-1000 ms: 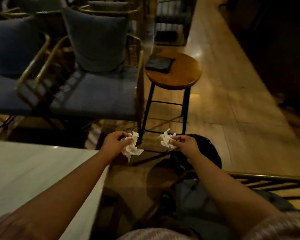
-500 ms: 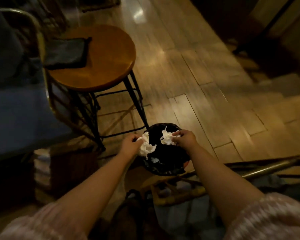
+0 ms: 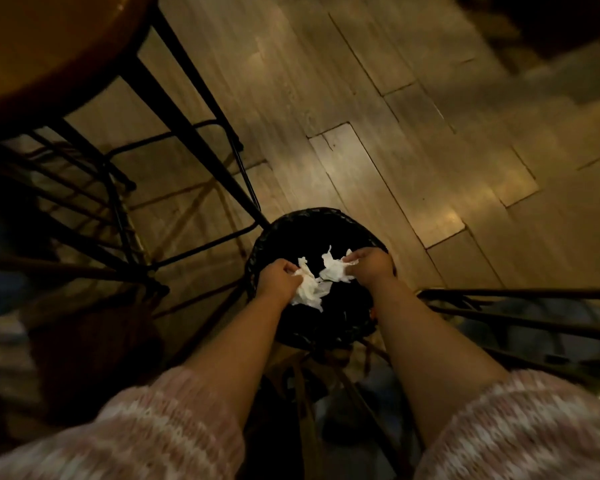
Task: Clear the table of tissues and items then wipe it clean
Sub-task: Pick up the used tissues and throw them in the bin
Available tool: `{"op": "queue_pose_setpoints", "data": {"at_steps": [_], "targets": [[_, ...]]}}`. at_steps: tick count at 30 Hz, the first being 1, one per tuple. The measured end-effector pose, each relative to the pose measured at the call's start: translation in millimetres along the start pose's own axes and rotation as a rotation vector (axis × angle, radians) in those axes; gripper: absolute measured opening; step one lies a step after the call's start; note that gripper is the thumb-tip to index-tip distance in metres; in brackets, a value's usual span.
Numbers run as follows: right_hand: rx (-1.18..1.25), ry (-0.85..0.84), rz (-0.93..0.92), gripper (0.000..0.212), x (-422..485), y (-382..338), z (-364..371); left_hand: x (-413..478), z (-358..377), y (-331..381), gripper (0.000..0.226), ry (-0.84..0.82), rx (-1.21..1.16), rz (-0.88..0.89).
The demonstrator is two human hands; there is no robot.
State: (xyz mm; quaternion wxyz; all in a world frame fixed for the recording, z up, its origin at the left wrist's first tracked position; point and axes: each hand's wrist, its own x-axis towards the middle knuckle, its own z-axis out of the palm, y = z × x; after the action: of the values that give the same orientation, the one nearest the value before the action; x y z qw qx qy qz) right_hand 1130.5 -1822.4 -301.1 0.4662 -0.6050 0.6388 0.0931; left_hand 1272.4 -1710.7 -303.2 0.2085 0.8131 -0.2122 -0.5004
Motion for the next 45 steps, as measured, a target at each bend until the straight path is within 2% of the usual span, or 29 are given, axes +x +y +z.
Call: {"op": "queue_pose_setpoints", "data": {"at_steps": [6,10,13,20,26,28,32,36,41,45], "targets": [[-0.051,-0.035,-0.002,0.025,-4.8,14.1,8.2,-0.6,5.6,-17.9,0.032,-0.154,-0.057,-0.040],[-0.061,-0.083,0.011,0.025,-42.8,-2.1,2.6,-31.0,-18.0,-13.6,0.035,-0.120,-0.079,-0.059],[-0.107,-0.159,-0.072,0.025,-95.2,-29.5,4.0,-77.8,-48.2,-8.2,0.035,-0.054,-0.138,-0.069],[-0.393,-0.313,-0.487,0.026,-232.8,-101.1,26.7,-229.1,-132.4,-30.2,0.038,0.100,-0.092,-0.024],[-0.763,-0.430,-0.912,0.030,-325.8,-166.0,72.4,-333.1,-205.6,-92.2,0.037,0.320,0.010,-0.042],[-0.827,-0.469,-1.041,0.031,-351.3,-186.6,99.4,-360.9,-223.5,-121.3,0.039,0.409,0.003,-0.086],[-0.869,-0.542,-1.160,0.043,-396.0,-230.7,167.7,-405.2,-261.4,-183.0,0.043,0.579,0.016,-0.170],[-0.989,-0.595,-1.397,0.048,-438.7,-274.7,231.1,-447.9,-295.6,-227.7,0.051,0.760,0.013,-0.267],[-1.129,-0.778,-1.630,0.047,-492.1,-323.6,313.7,-492.7,-314.6,-281.8,0.053,0.972,-0.116,-0.463],[-1.358,-0.883,-1.825,0.053,-522.5,-363.2,383.3,-503.8,-332.4,-317.6,0.055,1.065,-0.253,-0.639]]}}
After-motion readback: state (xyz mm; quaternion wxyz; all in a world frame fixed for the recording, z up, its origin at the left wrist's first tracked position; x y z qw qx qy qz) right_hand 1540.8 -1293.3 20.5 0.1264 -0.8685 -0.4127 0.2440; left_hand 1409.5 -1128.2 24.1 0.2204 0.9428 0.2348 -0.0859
